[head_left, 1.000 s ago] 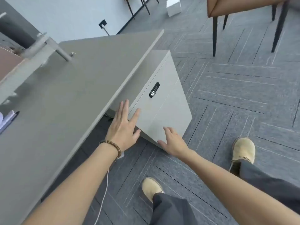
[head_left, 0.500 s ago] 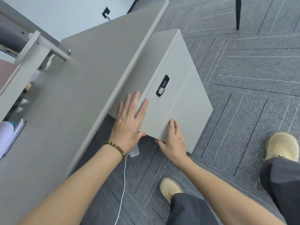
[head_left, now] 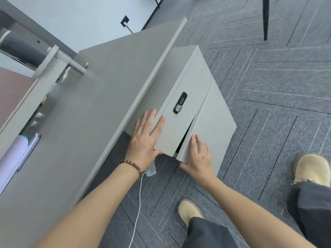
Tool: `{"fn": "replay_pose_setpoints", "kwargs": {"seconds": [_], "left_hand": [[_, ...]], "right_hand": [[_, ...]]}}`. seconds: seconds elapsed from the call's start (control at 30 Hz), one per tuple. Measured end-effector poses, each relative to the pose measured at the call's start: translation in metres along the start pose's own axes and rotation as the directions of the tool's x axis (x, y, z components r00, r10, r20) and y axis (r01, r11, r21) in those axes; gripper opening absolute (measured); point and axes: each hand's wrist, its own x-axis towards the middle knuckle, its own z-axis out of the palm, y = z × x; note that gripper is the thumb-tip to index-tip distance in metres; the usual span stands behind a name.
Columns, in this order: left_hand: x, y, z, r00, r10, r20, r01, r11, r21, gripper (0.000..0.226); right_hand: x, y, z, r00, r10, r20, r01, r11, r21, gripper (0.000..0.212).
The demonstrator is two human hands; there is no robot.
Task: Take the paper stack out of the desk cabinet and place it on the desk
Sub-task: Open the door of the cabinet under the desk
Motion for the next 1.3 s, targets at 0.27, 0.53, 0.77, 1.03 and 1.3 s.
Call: {"fn": "replay_pose_setpoints", "kwargs": {"seconds": [0.27,0.53,0.77,1.03,1.3], "left_hand": [[-0.001,0.012,-0.017,0.991,-0.102,0.086,0.11,0.99,-0.094,0.114],[-0.002,0.04,-0.027,0.962,-0.237,0.131,0.246,0.968,-0.054,0.13],[-0.001,0.048,-0.031,0.941,-0.301,0.156,0.315,0.946,-0.074,0.137],[-0.001,0.051,-0.022,0.944,-0.327,0.053,0.329,0.943,-0.049,0.131],[0.002,0.053,-0.015,0.937,-0.349,0.028,0.35,0.935,-0.05,0.124]], "right_hand": [[-0.043,0.045,-0.082,0.989,-0.086,0.117,0.079,0.995,0.066,0.101],[-0.055,0.078,-0.166,0.966,-0.073,0.247,0.092,0.994,-0.065,0.096],[-0.044,0.103,-0.228,0.951,-0.08,0.299,0.167,0.946,-0.279,0.098],[-0.014,0.127,-0.291,0.965,0.039,0.258,0.107,0.842,-0.528,0.09],[0.004,0.122,-0.29,0.983,0.037,0.178,0.085,0.773,-0.629,0.101]]}}
